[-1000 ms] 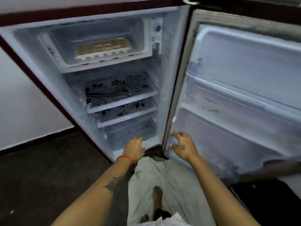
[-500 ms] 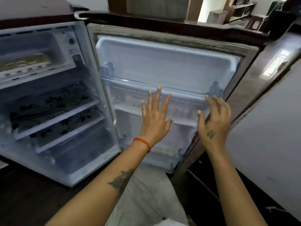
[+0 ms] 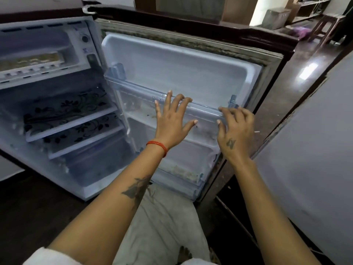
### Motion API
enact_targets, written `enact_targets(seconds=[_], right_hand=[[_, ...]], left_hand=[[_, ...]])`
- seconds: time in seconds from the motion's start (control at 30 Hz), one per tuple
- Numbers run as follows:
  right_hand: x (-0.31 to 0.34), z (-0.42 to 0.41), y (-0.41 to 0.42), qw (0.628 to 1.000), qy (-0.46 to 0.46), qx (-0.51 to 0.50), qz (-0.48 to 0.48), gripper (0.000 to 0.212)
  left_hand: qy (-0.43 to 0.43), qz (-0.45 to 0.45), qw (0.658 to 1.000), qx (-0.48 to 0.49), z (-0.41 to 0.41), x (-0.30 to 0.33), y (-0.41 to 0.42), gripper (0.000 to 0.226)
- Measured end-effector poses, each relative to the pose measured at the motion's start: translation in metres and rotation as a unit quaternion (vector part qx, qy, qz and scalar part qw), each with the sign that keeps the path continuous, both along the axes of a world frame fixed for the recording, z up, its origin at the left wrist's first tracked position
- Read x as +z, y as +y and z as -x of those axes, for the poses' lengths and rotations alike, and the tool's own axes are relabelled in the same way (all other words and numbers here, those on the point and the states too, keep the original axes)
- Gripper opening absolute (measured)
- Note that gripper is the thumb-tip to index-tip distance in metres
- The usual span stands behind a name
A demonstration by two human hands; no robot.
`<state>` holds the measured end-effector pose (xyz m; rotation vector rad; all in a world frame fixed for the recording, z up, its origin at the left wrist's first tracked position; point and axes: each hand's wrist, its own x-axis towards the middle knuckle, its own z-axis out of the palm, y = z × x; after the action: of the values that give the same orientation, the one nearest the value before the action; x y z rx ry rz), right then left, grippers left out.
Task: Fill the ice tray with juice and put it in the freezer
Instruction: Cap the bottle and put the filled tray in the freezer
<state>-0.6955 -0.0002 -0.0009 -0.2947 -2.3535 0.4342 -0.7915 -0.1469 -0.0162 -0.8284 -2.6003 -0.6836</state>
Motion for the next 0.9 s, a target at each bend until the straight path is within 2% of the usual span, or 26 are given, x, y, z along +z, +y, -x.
enact_targets(seconds=[0.1,0.2,0.27,0.33,0.37,0.43,0.53,0.6,0.73,0.83,0.9], right_hand=[[0.003,-0.022,-0.025,0.998,0.056,0.021,-0.006,0.025],[0.002,-0.047,-0.052,0.985,0.159,0.051,0.04,0.015],[-0.001,-0.064,-0.066,0.968,0.238,0.027,0.08,0.016],[-0.003,-0.077,-0.076,0.946,0.282,-0.028,0.157,0.026],[-0.004,-0.081,-0.081,0.934,0.28,-0.06,0.214,0.034],[-0.006,-0.086,-0.093,0.918,0.222,-0.09,0.316,0.049],[-0.017,-0.093,-0.132,0.913,0.098,-0.005,0.397,0.053],[-0.027,-0.099,-0.169,0.907,0.088,0.039,0.41,0.052],[-0.037,-0.104,-0.221,0.893,0.125,0.048,0.429,0.058],[-0.04,-0.098,-0.246,0.92,0.033,0.088,0.381,0.047],[-0.042,-0.093,-0.271,0.92,-0.023,0.13,0.369,0.043]], left_hand=[[-0.001,-0.025,1.0,-0.008,-0.013,-0.004,-0.025,0.055],[0.002,-0.042,0.999,-0.015,-0.025,-0.007,-0.063,0.054],[-0.014,-0.062,0.998,-0.021,-0.035,-0.009,-0.091,0.054],[-0.043,-0.089,0.995,-0.024,-0.046,-0.008,-0.119,0.058],[-0.059,-0.107,0.992,-0.028,-0.052,-0.008,-0.134,0.061],[-0.094,-0.162,0.982,-0.031,-0.066,-0.009,-0.162,0.065],[-0.2,-0.254,0.946,0.015,-0.1,-0.017,-0.204,0.061],[-0.271,-0.274,0.922,0.03,-0.127,-0.029,-0.231,0.052],[-0.332,-0.266,0.904,0.034,-0.17,-0.054,-0.28,0.049],[-0.354,-0.3,0.884,0.053,-0.182,-0.059,-0.311,0.055],[-0.361,-0.316,0.874,0.08,-0.183,-0.057,-0.331,0.062]])
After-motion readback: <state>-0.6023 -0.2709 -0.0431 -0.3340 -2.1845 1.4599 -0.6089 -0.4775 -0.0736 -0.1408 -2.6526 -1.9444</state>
